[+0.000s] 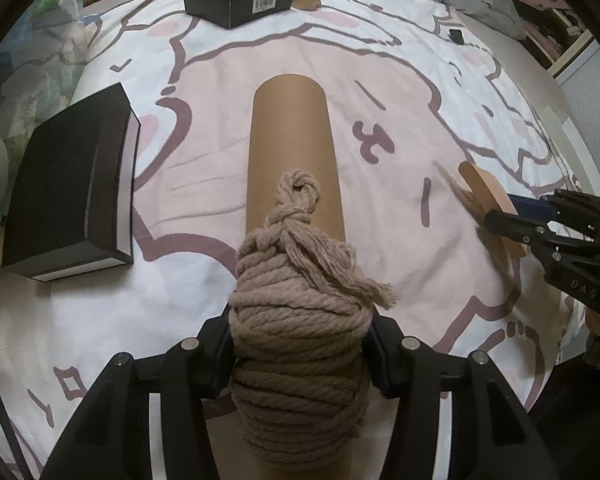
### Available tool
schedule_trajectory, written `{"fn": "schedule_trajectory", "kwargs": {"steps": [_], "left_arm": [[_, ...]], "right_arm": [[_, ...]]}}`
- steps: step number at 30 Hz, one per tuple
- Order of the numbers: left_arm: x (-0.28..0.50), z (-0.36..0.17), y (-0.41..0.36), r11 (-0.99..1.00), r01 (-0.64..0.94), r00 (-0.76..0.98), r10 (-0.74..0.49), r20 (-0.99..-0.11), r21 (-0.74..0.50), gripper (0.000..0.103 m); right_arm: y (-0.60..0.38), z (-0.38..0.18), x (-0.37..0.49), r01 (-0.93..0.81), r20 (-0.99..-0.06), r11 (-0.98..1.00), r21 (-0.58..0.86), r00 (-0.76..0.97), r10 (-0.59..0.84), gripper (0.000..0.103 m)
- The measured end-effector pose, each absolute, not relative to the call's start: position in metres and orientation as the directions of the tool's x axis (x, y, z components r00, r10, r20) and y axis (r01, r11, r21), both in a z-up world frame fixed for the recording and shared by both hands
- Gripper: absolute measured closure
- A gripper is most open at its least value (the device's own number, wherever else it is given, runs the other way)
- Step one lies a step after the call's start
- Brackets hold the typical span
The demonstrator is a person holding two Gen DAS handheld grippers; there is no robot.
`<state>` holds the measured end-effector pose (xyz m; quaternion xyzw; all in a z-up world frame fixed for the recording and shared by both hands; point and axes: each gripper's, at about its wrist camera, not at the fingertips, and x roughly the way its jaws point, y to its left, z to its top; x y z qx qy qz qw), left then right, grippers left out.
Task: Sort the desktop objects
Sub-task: 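Carry the rope-wrapped tube with the left gripper while right carries the wooden slat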
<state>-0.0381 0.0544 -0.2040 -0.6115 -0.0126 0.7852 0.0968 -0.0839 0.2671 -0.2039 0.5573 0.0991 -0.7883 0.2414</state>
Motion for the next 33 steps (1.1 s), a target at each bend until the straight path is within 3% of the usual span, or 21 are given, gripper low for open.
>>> {"fn": "schedule_trajectory", "kwargs": {"steps": [33], "left_arm": [[-0.051, -0.134, 0.053, -0.977, -0.151, -0.355, 0.198, -0.914, -0.153, 0.050]], "right_arm": [[0.244, -0.141, -0.087, 0.514, -0.865, -0.843, 0.155, -0.341, -0.367, 0.077]]}}
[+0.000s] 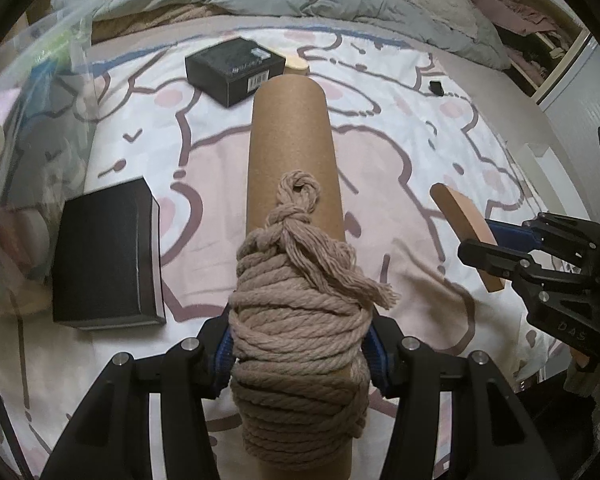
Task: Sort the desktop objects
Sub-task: 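Carry the rope-wrapped tube with the left gripper while right carries the wooden slat, then swing both tools over the clear plastic bin holding tube and slat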
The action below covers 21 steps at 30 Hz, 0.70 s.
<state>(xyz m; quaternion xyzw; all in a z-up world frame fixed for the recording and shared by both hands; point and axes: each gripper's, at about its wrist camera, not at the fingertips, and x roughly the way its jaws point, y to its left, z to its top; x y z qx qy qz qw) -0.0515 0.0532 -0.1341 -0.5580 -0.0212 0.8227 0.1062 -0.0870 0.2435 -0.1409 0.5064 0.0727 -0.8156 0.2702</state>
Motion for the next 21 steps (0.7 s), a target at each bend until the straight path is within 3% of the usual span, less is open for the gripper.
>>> {"fn": "schedule_trajectory", "kwargs": {"steps": [21], "left_arm": [[-0.074, -0.052, 0.035, -0.973, -0.140, -0.500, 0.228, -0.836, -0.182, 0.050]], "right_arm": [[0.226, -0.057, -0.101, 0.540, -0.758, -0.826, 0.160, -0.469, -0.453, 0.077]]}}
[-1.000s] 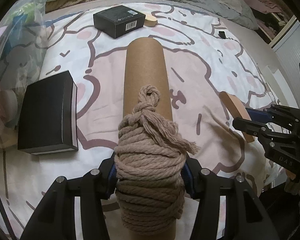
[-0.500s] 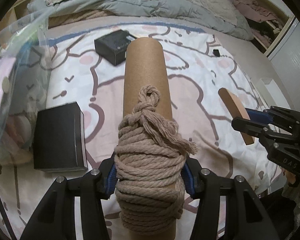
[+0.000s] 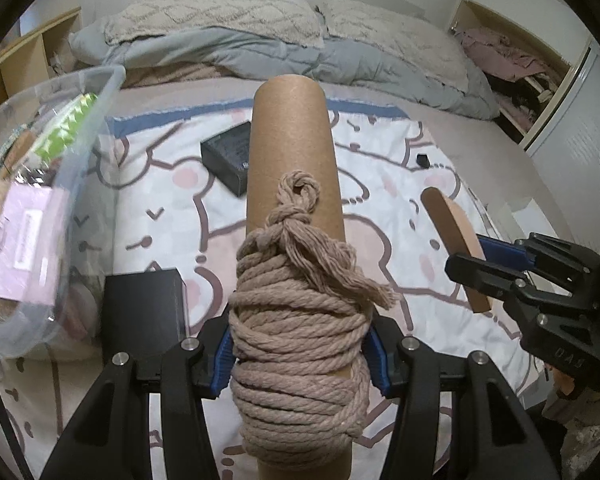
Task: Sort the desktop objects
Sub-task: 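Swing both tools over the clear plastic bin holding tube and slat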
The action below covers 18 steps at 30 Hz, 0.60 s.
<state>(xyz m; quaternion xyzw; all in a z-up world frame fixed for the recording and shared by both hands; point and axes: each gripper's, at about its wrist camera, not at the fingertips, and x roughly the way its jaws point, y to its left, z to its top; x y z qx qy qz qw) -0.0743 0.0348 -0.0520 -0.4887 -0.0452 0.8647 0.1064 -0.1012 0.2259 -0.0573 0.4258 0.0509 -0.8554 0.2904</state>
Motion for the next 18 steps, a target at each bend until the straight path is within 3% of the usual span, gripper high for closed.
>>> {"fn": "schedule_trajectory", "kwargs": {"steps": [14, 18], "left_arm": [[-0.089, 0.018, -0.025, -0.969, -0.076, -0.621, 0.231, -0.749, -0.236, 0.050], [-0.093, 0.045, -0.053, -0.984, -0.058, -0.672, 0.165, -0.722, -0.171, 0.050]], "right_arm": [[0.193, -0.009, -0.115, 0.606, -0.693, -0.783, 0.144, -0.503, -0.517, 0.077], [0.183, 0.002, -0.121, 0.609, -0.671, -0.779, 0.146, -0.518, -0.531, 0.077]]}}
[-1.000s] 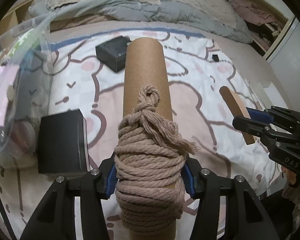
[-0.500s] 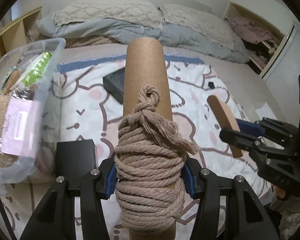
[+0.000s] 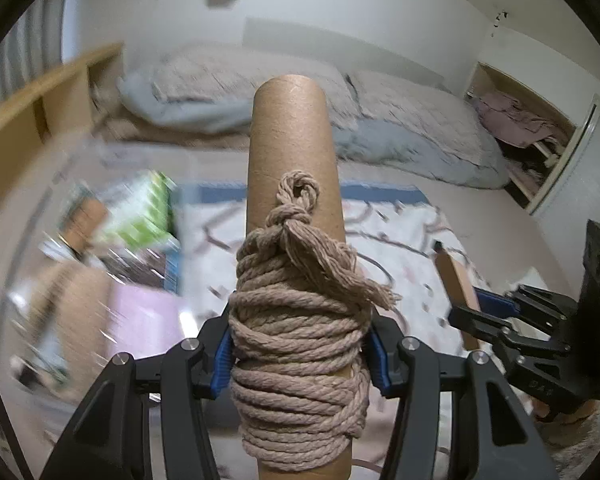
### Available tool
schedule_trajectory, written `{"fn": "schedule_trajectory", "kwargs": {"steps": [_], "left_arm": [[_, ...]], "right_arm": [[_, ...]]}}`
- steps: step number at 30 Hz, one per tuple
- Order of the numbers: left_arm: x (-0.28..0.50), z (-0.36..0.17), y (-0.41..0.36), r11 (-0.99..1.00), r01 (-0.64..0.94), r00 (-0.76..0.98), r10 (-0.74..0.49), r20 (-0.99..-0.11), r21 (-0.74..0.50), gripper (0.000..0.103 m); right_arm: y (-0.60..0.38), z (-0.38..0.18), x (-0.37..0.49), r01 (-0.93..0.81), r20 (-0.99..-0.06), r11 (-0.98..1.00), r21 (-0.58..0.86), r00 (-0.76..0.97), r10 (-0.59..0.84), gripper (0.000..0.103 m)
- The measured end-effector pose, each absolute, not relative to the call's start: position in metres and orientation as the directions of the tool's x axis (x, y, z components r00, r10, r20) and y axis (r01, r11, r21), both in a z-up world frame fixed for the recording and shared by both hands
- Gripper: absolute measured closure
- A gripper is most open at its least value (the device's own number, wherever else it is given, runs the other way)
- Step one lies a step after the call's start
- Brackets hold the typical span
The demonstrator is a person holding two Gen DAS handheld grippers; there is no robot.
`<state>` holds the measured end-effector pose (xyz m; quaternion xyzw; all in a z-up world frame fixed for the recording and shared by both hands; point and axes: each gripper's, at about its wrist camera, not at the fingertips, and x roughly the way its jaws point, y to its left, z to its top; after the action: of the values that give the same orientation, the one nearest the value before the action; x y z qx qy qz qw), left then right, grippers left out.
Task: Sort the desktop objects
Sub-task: 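Swing both tools over the clear plastic bin holding tube and slat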
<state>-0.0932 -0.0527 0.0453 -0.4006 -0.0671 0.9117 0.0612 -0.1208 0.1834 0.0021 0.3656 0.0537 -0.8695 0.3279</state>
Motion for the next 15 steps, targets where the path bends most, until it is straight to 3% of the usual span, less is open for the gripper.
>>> {"fn": "schedule_trajectory", "kwargs": {"steps": [15], "left_arm": [[-0.110, 0.111, -0.175, -0.983, 0.175, -0.751, -0.163, -0.640, 0.045, 0.050]], "right_arm": [[0.143, 0.009, -0.138, 0.644, -0.651, -0.741, 0.190, -0.482, -0.586, 0.077]]}}
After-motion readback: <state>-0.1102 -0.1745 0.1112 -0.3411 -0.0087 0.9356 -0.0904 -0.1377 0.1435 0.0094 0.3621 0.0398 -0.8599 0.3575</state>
